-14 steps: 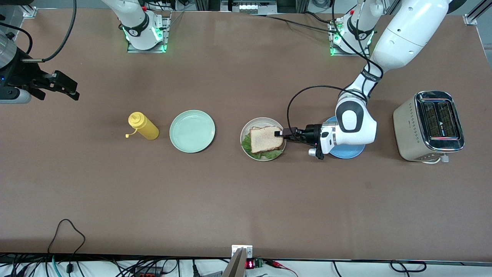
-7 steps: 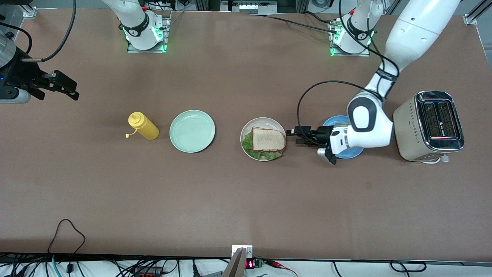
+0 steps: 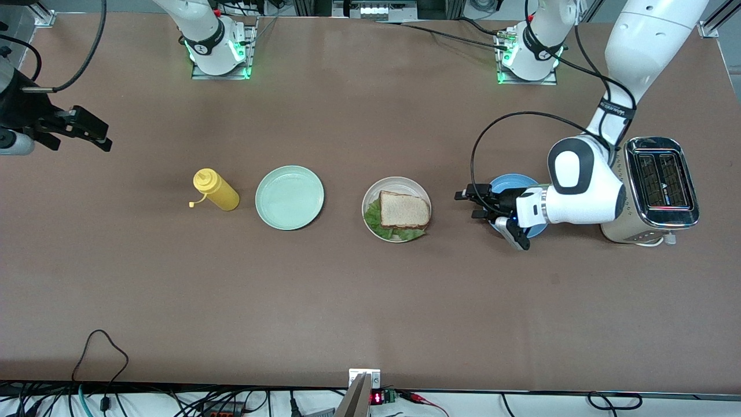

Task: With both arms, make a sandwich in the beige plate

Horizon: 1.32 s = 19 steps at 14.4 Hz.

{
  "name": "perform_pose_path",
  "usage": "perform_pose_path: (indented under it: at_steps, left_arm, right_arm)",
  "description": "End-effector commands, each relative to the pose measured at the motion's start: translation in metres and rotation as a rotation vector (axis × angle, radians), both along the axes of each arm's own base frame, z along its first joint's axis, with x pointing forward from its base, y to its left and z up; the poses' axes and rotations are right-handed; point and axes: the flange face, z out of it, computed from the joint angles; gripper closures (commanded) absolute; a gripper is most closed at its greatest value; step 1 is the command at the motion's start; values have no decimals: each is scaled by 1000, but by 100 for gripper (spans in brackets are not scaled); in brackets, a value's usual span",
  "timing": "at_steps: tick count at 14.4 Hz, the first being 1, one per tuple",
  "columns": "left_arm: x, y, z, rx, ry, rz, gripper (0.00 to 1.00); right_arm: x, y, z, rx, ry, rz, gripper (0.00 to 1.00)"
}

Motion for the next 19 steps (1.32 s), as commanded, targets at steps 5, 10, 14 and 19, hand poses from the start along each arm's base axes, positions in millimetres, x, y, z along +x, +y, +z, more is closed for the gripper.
perform_pose_path:
  at_steps: [5,10,14,19]
  left_arm:
    - [20,31,76,351,23,-204,0]
    - [37,60,141,587,74,-208,0]
    - [41,84,224,754,69,-167,0]
    - [28,110,306,835,35,-78,0]
  right_arm:
    - [1,0,7,2,-1,14,0]
    - [0,-1,9,1,-2,12,0]
    - [-1,0,11,1,-5,14,0]
    - [-1,4,12,0,-7,23,0]
